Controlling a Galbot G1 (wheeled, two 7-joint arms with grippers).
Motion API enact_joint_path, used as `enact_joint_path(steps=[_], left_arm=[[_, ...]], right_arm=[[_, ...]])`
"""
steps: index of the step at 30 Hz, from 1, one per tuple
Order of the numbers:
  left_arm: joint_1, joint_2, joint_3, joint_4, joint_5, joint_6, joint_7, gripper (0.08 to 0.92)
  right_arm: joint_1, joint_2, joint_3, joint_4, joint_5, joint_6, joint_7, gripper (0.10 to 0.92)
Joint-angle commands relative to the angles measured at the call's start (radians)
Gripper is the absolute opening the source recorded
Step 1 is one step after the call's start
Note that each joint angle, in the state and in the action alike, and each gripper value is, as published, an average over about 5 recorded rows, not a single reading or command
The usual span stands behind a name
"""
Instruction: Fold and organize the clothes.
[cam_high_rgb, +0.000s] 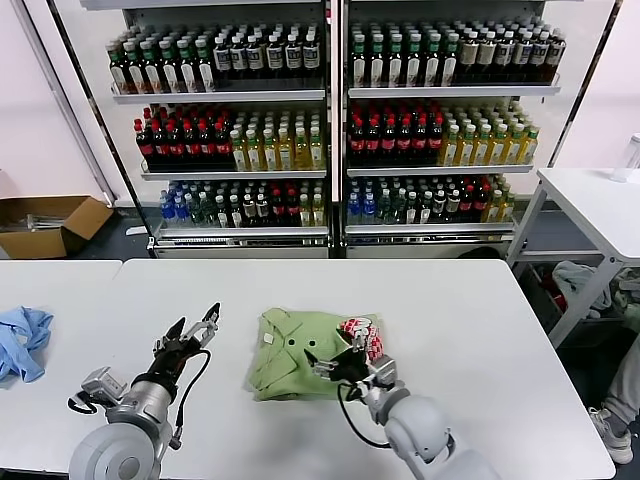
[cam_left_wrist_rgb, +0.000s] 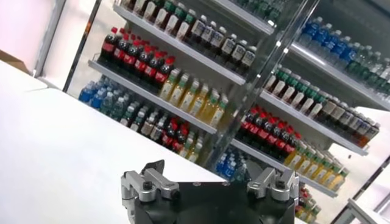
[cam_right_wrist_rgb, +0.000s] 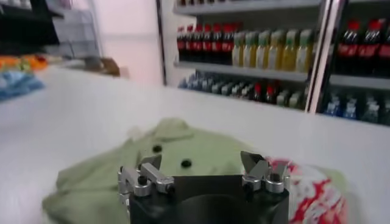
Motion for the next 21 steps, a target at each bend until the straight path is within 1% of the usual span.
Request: enact_joint_path(steps=[1, 7, 12, 15, 17, 21], left_arm=[[0.01, -0.006, 0.009, -0.004, 0.01, 0.001, 0.0, 0.823], [0.006, 0.01, 0.008, -0.001, 0.034, 0.003, 0.008, 0.823], [0.015, 0.04, -0.02, 0.003, 0.074, 0.006, 0.055, 0.823], [0.027, 0.053, -0.044, 0.004, 0.164, 0.025, 0.111, 0.823], [0.045, 0.061, -0.067, 0.007, 0.253, 0.034, 0.169, 0.823], [0.105, 0.077, -0.133, 0.001, 0.389, -0.004, 0.273, 0.823]], right_arm=[[0.029, 0.021, -0.066, -0.034, -0.066, -0.09, 0.032, 0.823], [-0.045, -0.012, 0.049, 0.148, -0.007, 0.07, 0.074, 0.823], [-0.168, -0.058, 0.241, 0.313, 0.041, 0.139, 0.033, 0.823], [-0.298, -0.058, 0.362, 0.355, 0.035, 0.198, -0.009, 0.823], [-0.398, -0.049, 0.457, 0.377, 0.031, 0.237, -0.043, 0.823], [-0.546, -0.025, 0.619, 0.415, 0.058, 0.292, -0.098, 0.823]])
